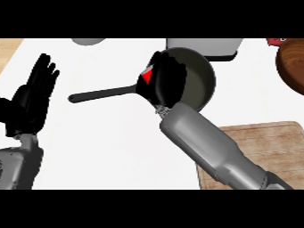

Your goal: Pick the can from the cutting board and place it in the pot

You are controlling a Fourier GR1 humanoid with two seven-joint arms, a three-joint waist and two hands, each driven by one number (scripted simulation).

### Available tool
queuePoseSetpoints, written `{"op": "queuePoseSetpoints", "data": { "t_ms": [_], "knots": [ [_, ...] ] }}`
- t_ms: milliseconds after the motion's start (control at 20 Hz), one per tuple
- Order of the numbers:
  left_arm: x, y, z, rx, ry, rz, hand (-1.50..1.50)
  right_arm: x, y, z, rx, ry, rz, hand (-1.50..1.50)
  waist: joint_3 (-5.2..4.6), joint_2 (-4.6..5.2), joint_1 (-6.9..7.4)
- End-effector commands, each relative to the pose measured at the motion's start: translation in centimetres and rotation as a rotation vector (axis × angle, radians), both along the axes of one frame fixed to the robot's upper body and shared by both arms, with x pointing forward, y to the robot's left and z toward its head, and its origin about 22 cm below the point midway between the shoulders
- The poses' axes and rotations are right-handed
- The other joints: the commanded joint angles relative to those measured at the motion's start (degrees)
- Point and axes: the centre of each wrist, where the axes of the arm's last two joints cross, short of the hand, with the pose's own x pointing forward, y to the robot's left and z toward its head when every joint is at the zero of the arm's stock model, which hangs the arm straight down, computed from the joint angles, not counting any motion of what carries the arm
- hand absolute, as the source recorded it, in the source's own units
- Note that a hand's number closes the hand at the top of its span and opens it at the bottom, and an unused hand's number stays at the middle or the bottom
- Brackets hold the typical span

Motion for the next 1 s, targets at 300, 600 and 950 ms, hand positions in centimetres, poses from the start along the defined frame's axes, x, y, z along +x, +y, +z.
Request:
{"op": "queuePoseSetpoints", "data": {
  "t_ms": [300,600,950],
  "knots": [
    [-0.3,-0.2,0.1,-0.007,-0.010,-0.024,0.00,1.2,-1.9,-2.3,0.416,0.064,0.059,-1.50,0.11,0.43,1.26],
    [0.7,0.4,-0.3,0.005,-0.009,-0.006,0.00,0.2,-2.1,-1.5,0.667,-0.158,0.105,-1.50,0.13,0.55,0.11],
    [0.3,1.2,1.2,-0.002,0.005,0.057,0.00,-1.5,-4.2,-3.0,0.817,-0.203,0.138,-1.50,0.10,-0.58,-2.95]
  ]
}}
